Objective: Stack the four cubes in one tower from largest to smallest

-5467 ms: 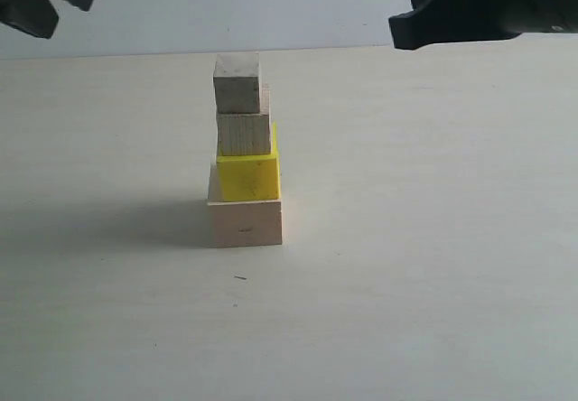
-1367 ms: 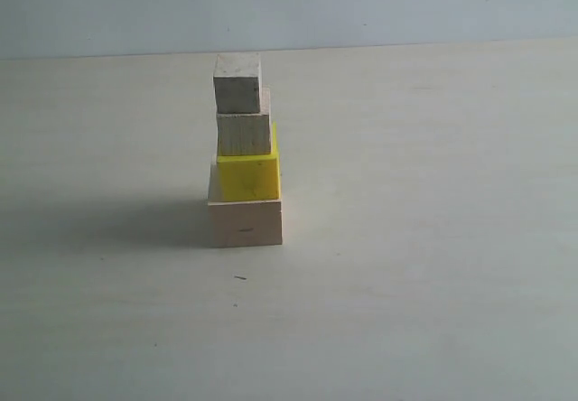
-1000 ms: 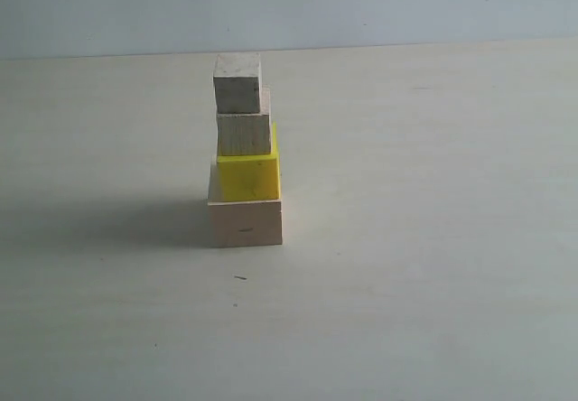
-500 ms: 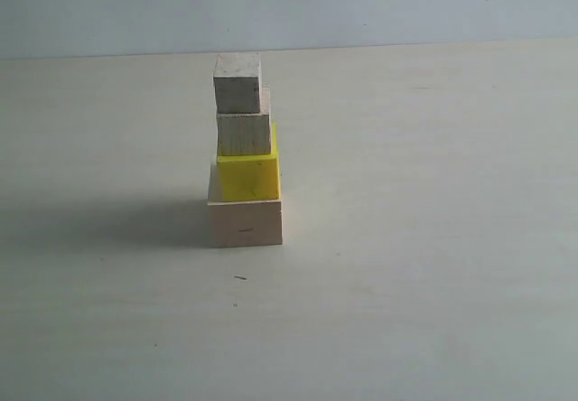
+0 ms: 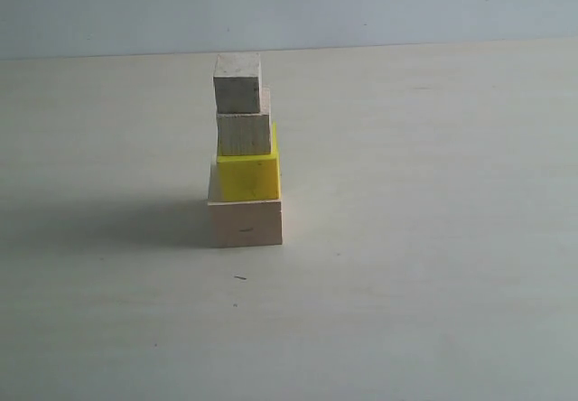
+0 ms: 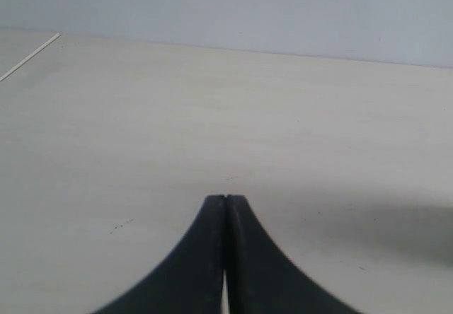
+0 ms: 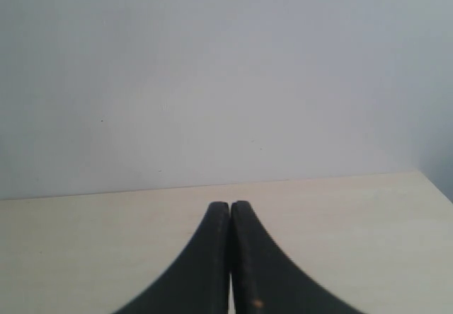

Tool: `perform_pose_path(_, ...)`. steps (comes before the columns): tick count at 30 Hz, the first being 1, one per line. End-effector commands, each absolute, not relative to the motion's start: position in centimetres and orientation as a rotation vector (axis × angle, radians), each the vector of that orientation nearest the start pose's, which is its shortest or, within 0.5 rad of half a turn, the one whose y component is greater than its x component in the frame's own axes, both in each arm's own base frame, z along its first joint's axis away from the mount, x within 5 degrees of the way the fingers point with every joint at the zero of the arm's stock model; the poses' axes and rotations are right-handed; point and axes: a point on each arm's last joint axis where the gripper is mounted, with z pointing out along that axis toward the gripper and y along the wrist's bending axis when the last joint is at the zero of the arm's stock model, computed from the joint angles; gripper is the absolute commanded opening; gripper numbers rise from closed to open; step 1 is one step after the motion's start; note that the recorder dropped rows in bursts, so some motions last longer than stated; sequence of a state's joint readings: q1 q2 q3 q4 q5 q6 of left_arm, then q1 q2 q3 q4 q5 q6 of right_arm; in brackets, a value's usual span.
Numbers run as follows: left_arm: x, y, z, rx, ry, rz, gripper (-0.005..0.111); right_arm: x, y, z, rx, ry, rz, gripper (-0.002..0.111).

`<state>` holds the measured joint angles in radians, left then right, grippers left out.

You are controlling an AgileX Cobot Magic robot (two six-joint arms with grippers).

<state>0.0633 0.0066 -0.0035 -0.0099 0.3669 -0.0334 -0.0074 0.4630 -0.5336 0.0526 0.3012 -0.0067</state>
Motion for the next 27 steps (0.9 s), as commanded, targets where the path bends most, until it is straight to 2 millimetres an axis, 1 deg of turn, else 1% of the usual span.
perform_pose_path(1, 5.3, 0.2, 18.1, -0.089, 1.833, 0.003, 0.0, 9.8, 0.0, 33.1, 0.042, 1.71, 0.042, 0.0)
perform_pose_path(6, 5.3, 0.2, 18.1, -0.089, 1.833, 0.003, 0.0, 9.8, 0.0, 33.1, 0.04, 1.71, 0.04, 0.0)
perform_pose_path(7, 5.3, 0.2, 18.1, -0.089, 1.833, 0.003, 0.0, 9.6, 0.0, 33.2, 0.023, 1.704, 0.018, 0.0)
perform_pose_path(10, 5.3, 0.2, 18.1, -0.089, 1.833, 0.003, 0.0, 8.3, 0.0, 33.4, 0.021, 1.68, 0.011, 0.0)
perform_pose_path(13, 5.3, 0.2, 18.1, -0.089, 1.833, 0.003, 0.0, 6.3, 0.0, 32.6, 0.02, 1.736, 0.015, 0.0)
perform_pose_path(15, 5.3, 0.3, 18.1, -0.091, 1.833, 0.004, 0.0, 5.1, 0.0, 31.7, 0.019, 1.729, 0.015, 0.0)
perform_pose_path(18, 5.3, 0.3, 18.1, -0.091, 1.833, 0.004, 0.0, 4.5, 0.0, 30.1, 0.019, 1.64, 0.014, 0.0)
perform_pose_path(21, 5.3, 0.3, 18.1, -0.091, 1.833, 0.004, 0.0, 4.5, 0.0, 27.7, 0.027, 1.576, 0.023, 0.0)
perform_pose_path(25, 5.3, 0.3, 18.1, -0.091, 1.833, 0.004, 0.0, 4.9, 0.2, 23.8, 0.051, 1.593, 0.086, 0.0)
perform_pose_path(27, 5.3, 0.3, 18.1, -0.091, 1.833, 0.004, 0.0, 5.2, 0.3, 22.3, 0.042, 1.599, 0.112, 0.0)
